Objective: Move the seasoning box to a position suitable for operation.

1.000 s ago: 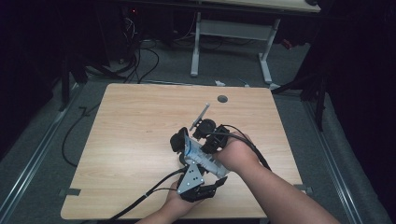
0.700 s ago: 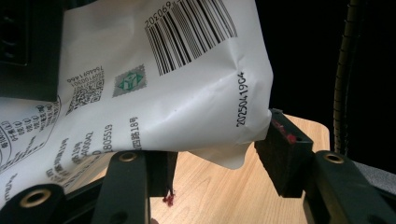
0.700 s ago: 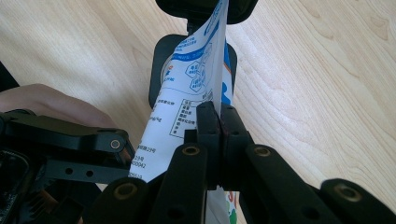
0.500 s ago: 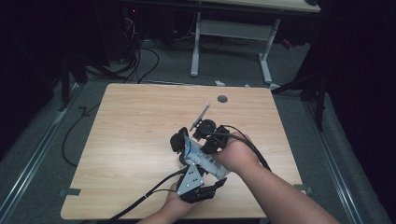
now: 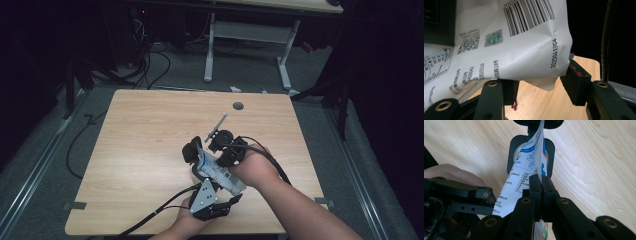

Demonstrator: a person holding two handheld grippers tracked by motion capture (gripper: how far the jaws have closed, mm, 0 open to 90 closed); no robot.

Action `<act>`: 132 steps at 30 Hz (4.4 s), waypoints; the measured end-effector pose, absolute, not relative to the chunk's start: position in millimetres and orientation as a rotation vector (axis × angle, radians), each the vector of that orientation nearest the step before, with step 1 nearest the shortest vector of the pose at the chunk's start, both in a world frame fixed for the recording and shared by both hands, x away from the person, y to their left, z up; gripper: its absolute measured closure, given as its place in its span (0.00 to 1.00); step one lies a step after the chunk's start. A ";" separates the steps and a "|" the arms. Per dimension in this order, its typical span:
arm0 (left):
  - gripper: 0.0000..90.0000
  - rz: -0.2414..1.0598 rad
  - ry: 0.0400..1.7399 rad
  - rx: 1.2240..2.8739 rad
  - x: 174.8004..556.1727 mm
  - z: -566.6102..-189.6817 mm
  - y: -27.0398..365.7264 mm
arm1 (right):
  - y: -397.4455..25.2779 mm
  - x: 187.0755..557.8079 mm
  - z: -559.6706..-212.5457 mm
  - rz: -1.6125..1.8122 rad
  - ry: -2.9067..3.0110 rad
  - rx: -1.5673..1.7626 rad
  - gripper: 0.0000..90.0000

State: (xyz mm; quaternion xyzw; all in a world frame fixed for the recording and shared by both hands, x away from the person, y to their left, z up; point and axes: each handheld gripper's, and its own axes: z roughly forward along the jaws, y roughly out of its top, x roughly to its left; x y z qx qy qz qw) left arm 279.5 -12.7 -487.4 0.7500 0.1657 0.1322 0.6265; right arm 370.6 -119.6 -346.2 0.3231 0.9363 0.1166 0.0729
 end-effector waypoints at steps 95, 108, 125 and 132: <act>0.57 0.293 0.419 1.793 277.0 -517.8 2.7 | -129.2 360.2 -348.6 0.383 2.827 1.015 0.99; 0.57 0.268 0.463 1.829 281.2 -523.1 3.1 | -132.8 359.6 -351.3 0.380 2.828 1.021 0.99; 0.49 0.239 0.436 1.851 278.6 -521.2 9.0 | -133.8 359.0 -350.4 0.393 2.826 1.028 1.00; 0.44 0.234 0.439 1.849 277.8 -521.4 19.9 | -136.7 357.6 -351.7 0.405 2.825 1.037 1.00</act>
